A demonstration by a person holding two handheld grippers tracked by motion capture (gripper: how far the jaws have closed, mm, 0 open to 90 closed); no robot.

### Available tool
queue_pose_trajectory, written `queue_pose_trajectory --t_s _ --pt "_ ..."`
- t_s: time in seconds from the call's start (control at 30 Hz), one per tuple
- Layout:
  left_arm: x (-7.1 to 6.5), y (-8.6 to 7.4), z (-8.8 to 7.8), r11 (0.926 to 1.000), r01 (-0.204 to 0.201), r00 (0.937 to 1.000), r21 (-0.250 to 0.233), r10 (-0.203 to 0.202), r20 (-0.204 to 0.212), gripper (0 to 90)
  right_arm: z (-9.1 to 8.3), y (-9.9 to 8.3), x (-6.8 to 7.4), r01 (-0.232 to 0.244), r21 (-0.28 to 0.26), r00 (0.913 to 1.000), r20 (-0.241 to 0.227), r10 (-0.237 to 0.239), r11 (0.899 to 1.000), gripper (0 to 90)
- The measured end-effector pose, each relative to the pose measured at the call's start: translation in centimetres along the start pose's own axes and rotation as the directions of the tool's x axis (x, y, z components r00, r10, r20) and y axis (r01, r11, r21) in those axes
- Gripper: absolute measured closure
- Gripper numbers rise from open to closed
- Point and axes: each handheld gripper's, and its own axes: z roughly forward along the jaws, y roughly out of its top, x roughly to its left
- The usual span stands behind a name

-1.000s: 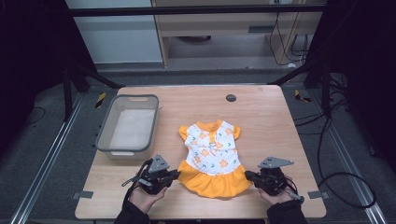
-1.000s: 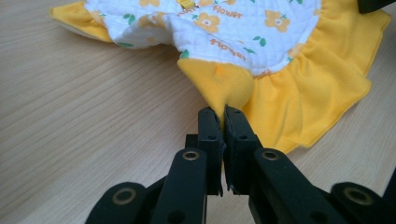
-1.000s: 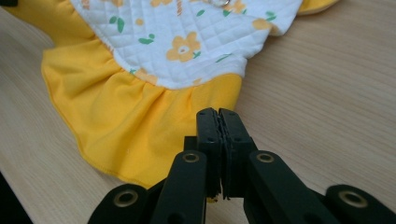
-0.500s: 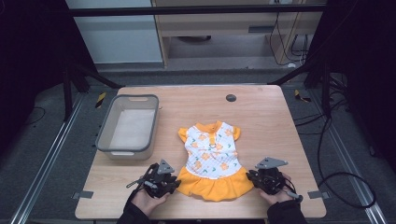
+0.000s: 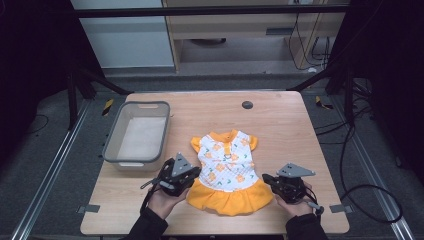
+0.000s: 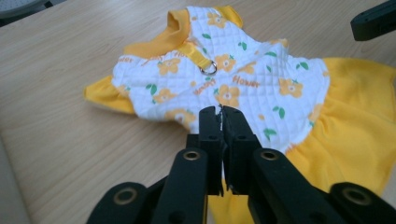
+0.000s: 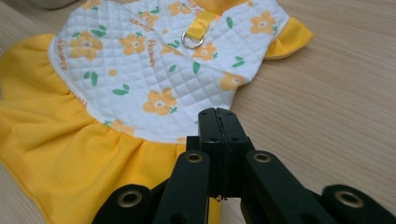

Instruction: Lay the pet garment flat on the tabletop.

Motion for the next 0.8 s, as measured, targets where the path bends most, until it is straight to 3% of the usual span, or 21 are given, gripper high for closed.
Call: queue_pose_trajectory --t_s 0.07,0.2,0.37,0.47,0.67,0.8 --pt "-0.2 0.8 1.1 0.9999 -0.012 0.9998 -0.003 0.012 -0.014 89.3 0.5 0.3 -0.1 0.002 -0.002 1.0 -0.003 -0.002 1.0 90.0" --pt "-0.1 2.1 3.4 1.0 0.0 0.9998 0.003 0.0 -0.019 89.1 1.6 1.2 -0.6 -0.021 -0.045 0.9998 -0.006 0.021 0.999 90.0" --pt "0.8 2.0 6.2 0.9967 0.04 0.9987 0.07 -0.038 -0.034 86.4 3.6 2.1 -1.3 -0.046 -0.063 0.9989 -0.013 0.045 0.997 90.0" --pt "1.3 0.8 6.9 0.9912 0.072 0.9973 0.111 -0.07 -0.024 86.1 4.9 2.0 -1.2 -0.032 -0.021 0.9991 -0.028 0.032 0.999 90.0" --pt "1.6 -1.7 7.3 0.9842 0.077 0.997 0.16 -0.075 -0.015 85.9 5.8 0.9 0.0 0.02 0.087 0.9986 -0.05 -0.016 0.996 89.7" --pt "1.5 -2.9 7.5 0.9806 0.063 0.998 0.186 -0.064 -0.004 85.5 5.9 0.4 0.7 0.041 0.129 0.9978 -0.057 -0.034 0.991 88.8"
